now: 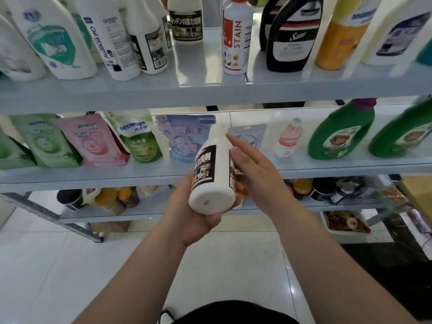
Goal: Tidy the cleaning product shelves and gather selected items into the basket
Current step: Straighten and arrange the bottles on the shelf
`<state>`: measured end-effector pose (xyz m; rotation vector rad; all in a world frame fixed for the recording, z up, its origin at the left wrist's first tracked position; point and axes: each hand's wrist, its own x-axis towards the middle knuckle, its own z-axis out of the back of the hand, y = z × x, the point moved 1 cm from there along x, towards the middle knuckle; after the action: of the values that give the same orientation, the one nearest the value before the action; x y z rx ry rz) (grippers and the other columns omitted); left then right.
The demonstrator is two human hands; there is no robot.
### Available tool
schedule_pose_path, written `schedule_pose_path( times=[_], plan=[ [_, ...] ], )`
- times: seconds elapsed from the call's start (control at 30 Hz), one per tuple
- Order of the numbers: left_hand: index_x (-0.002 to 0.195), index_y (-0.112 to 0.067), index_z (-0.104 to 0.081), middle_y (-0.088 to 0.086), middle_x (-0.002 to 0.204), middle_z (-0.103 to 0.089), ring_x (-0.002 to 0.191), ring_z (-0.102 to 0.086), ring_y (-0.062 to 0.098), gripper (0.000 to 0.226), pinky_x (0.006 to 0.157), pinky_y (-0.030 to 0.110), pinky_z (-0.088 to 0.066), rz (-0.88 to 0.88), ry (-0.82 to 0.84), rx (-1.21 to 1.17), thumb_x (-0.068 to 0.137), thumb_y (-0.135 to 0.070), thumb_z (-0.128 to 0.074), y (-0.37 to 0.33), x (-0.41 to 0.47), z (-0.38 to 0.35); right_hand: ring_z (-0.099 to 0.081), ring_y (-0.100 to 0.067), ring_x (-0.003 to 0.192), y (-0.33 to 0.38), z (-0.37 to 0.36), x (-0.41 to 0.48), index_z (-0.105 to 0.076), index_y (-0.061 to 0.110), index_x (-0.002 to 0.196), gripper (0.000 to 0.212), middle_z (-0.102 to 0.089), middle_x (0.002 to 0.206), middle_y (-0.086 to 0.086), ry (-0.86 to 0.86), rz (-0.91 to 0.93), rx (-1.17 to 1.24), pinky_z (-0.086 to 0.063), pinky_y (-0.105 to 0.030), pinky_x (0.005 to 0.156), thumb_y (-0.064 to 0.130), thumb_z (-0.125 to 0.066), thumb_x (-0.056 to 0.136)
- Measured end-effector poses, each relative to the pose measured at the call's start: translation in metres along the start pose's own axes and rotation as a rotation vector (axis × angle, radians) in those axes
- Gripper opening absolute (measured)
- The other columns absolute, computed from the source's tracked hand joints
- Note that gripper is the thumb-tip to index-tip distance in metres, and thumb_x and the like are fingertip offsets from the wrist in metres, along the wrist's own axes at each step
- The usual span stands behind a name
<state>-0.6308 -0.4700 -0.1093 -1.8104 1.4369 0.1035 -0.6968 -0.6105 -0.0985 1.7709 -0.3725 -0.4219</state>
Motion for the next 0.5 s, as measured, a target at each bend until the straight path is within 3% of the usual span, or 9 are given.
schedule_pose_path(
  times=[0.07,0.13,0.2,0.27,0.33,0.43,0.5],
  plan=[
    [0.097,-0.018,-0.083,0.006,0.094,-0.075,0.075,-0.075,0.029,0.040,0.037,0.022,-0.047,0.063,0.128,-0.087,0.078,-0.046,-0.061,0.006,0.001,-0.008,-0.069,-0.021,0.116,0.003,0.011,0.000,-0.064,0.038,0.136,0.034,-0.068,0.132,0.000,0.002,-0.009,-0.055,-0.060,-0.041,0.094,0.037,-0.062,0.102],
    [0.105,-0.019,-0.080,0.004,0.097,-0.073,0.079,-0.074,0.029,0.042,0.037,0.023,-0.049,0.092,0.197,-0.161,0.082,-0.047,-0.057,0.012,0.006,-0.014,-0.070,-0.020,0.114,0.006,0.020,0.000,-0.063,0.033,0.139,0.036,-0.067,0.132,-0.001,0.018,-0.011,-0.073,-0.062,-0.036,0.091,0.032,-0.060,0.103],
    [0.113,-0.024,-0.075,0.001,0.100,-0.071,0.079,-0.072,0.027,0.045,0.036,0.024,-0.051,0.043,0.128,-0.174,0.092,-0.054,-0.048,0.018,0.014,-0.017,-0.072,-0.015,0.108,0.007,0.027,0.001,-0.066,0.033,0.135,0.033,-0.069,0.130,0.001,0.036,-0.008,-0.058,-0.062,-0.029,0.083,0.028,-0.060,0.103],
    [0.113,-0.022,-0.074,0.002,0.095,-0.074,0.071,-0.073,0.022,0.050,0.038,0.027,-0.053,-0.076,-0.049,-0.090,0.098,-0.060,-0.044,0.019,0.019,-0.016,-0.073,-0.016,0.106,0.007,0.030,0.002,-0.067,0.038,0.130,0.031,-0.072,0.125,0.001,0.065,-0.008,-0.047,-0.061,-0.028,0.079,0.026,-0.062,0.102],
    [0.119,-0.019,-0.068,0.006,0.100,-0.078,0.076,-0.076,0.023,0.050,0.049,0.033,-0.058,-0.209,-0.157,0.085,0.098,-0.058,-0.044,0.017,0.021,-0.012,-0.074,-0.017,0.103,0.006,0.028,0.005,-0.067,0.050,0.121,0.033,-0.074,0.118,0.004,0.112,0.004,-0.074,-0.060,-0.030,0.078,0.029,-0.064,0.095],
    [0.141,-0.020,-0.049,0.013,0.131,-0.068,0.111,-0.070,0.038,0.060,0.077,0.057,-0.061,-0.382,-0.152,0.292,0.088,-0.039,-0.069,0.008,0.020,-0.002,-0.071,-0.018,0.109,0.003,0.020,0.013,-0.065,0.063,0.112,0.040,-0.071,0.120,0.010,0.136,0.022,-0.095,-0.061,-0.041,0.088,0.035,-0.064,0.083],
    [0.141,-0.023,-0.049,0.012,0.131,-0.068,0.116,-0.069,0.036,0.076,0.090,0.057,-0.058,-0.466,-0.147,0.443,0.073,-0.028,-0.082,-0.003,0.017,0.005,-0.070,-0.018,0.110,-0.002,0.012,0.020,-0.065,0.062,0.113,0.042,-0.070,0.121,0.010,0.149,0.030,-0.061,-0.061,-0.041,0.087,0.039,-0.066,0.077]
  ],
)
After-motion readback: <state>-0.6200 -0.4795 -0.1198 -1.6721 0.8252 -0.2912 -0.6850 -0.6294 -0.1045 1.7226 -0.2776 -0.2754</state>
